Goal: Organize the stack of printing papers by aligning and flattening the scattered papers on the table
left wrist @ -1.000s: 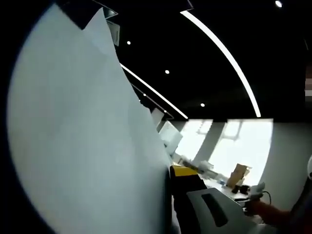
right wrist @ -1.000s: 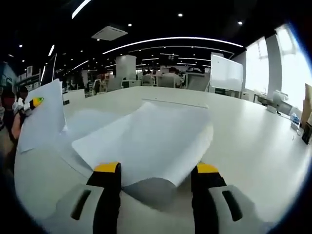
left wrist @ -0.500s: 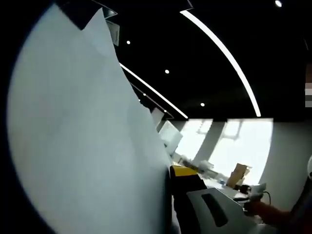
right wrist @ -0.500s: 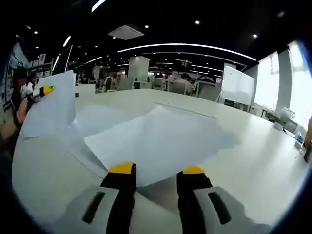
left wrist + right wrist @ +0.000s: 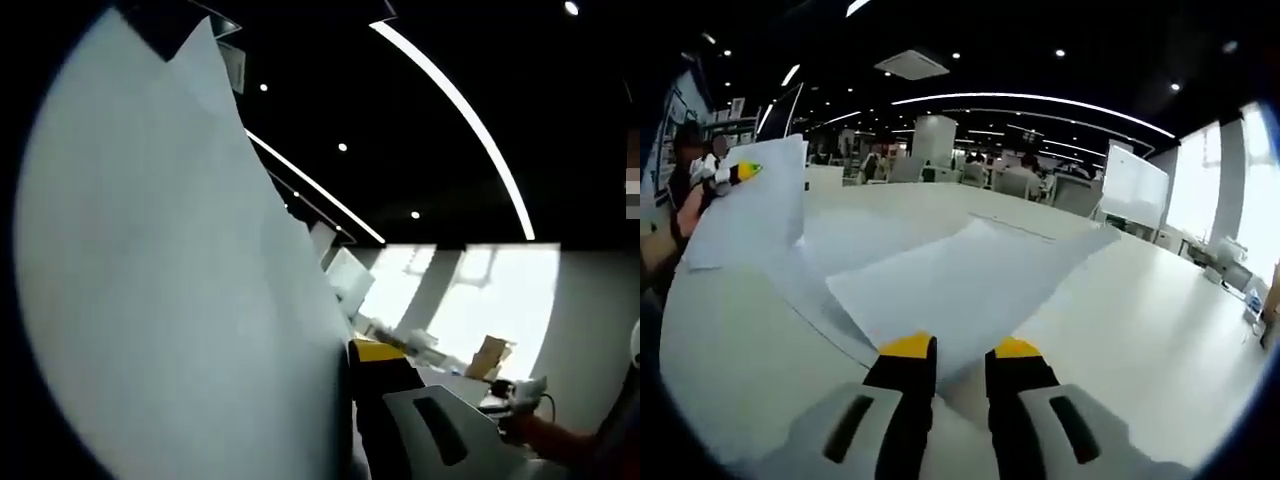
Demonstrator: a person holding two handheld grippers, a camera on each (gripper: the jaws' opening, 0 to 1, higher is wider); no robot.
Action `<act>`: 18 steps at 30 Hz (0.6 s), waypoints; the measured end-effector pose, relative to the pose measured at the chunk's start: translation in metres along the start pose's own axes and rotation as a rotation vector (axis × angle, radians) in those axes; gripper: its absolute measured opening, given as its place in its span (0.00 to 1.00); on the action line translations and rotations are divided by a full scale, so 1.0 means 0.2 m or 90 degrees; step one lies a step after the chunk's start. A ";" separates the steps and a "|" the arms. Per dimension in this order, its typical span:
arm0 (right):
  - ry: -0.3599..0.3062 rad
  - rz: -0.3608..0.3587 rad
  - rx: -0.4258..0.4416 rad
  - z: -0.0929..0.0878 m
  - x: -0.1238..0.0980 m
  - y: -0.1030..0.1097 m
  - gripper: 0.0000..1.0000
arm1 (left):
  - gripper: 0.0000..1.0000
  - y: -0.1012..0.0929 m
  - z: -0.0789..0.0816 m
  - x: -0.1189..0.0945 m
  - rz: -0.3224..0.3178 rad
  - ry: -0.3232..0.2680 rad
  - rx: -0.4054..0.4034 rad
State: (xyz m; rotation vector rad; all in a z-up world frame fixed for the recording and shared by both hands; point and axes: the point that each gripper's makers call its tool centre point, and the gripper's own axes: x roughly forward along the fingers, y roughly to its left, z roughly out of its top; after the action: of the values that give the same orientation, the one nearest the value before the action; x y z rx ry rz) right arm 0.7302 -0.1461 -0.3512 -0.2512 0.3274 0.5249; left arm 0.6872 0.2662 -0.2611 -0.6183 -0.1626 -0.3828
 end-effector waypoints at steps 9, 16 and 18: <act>-0.004 -0.003 -0.023 0.01 0.01 0.01 0.08 | 0.09 0.00 0.00 0.00 -0.001 0.000 0.002; -0.001 0.000 0.000 0.00 0.01 0.01 0.07 | 0.09 0.00 0.00 0.00 0.000 0.001 0.002; 0.000 0.000 0.007 0.00 0.01 0.00 0.06 | 0.09 0.00 0.00 0.00 0.000 0.001 0.001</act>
State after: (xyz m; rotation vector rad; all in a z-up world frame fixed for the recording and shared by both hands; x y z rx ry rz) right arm 0.7320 -0.1440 -0.3521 -0.2410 0.3296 0.5232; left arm 0.6865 0.2660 -0.2606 -0.6157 -0.1624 -0.3835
